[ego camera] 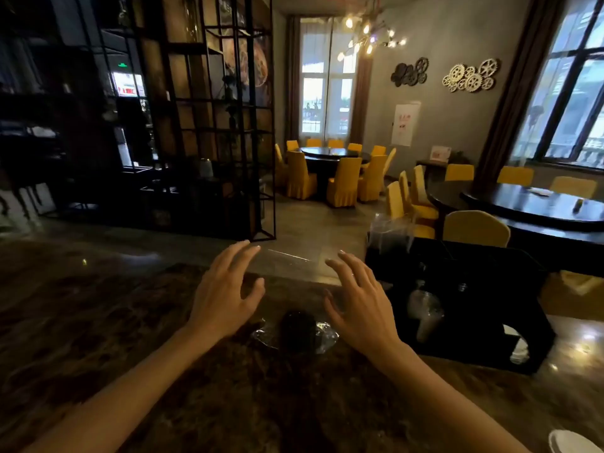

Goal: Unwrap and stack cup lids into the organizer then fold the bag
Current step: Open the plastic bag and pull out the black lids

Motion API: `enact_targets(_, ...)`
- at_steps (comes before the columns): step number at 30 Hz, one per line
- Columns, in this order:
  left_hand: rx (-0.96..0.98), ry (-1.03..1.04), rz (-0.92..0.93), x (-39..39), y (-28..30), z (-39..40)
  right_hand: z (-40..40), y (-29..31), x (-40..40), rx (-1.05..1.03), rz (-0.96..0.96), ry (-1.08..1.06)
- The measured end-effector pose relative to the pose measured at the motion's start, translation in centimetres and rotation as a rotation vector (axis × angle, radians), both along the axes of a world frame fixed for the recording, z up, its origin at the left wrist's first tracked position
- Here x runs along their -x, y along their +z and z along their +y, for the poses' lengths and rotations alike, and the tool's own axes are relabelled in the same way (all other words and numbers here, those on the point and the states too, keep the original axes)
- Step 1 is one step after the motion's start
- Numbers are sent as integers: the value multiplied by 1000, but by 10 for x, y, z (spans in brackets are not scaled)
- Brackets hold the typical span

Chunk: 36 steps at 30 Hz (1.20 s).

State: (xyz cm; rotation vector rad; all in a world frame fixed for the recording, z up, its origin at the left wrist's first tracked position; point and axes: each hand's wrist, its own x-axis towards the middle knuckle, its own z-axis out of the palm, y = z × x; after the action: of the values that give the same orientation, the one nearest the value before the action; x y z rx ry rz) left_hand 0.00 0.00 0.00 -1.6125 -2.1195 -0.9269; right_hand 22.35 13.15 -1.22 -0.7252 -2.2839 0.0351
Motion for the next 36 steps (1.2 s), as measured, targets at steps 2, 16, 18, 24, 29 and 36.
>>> enact_targets(2, -8, 15, -176, 4, -4, 9, 5, -5, 9, 19, 0, 56)
enact_targets(16, -142, -157, -732, 28, -37, 47, 17, -39, 78, 112, 81, 146)
enact_targets(18, -170, -181, -724, 32, -37, 48, 16, -40, 87, 121, 116, 154)
enact_targets(24, -171, -281, -670, 43, -34, 48, 12, -34, 113, 90, 175, 110)
enact_targets(29, -157, -371, -687, 52, -33, 48, 5, -30, 124, 94, 200, 61)
enact_targets(36, -160, -460, -641, 57, -29, 48, 2, -26, 124, 119, 251, 141)
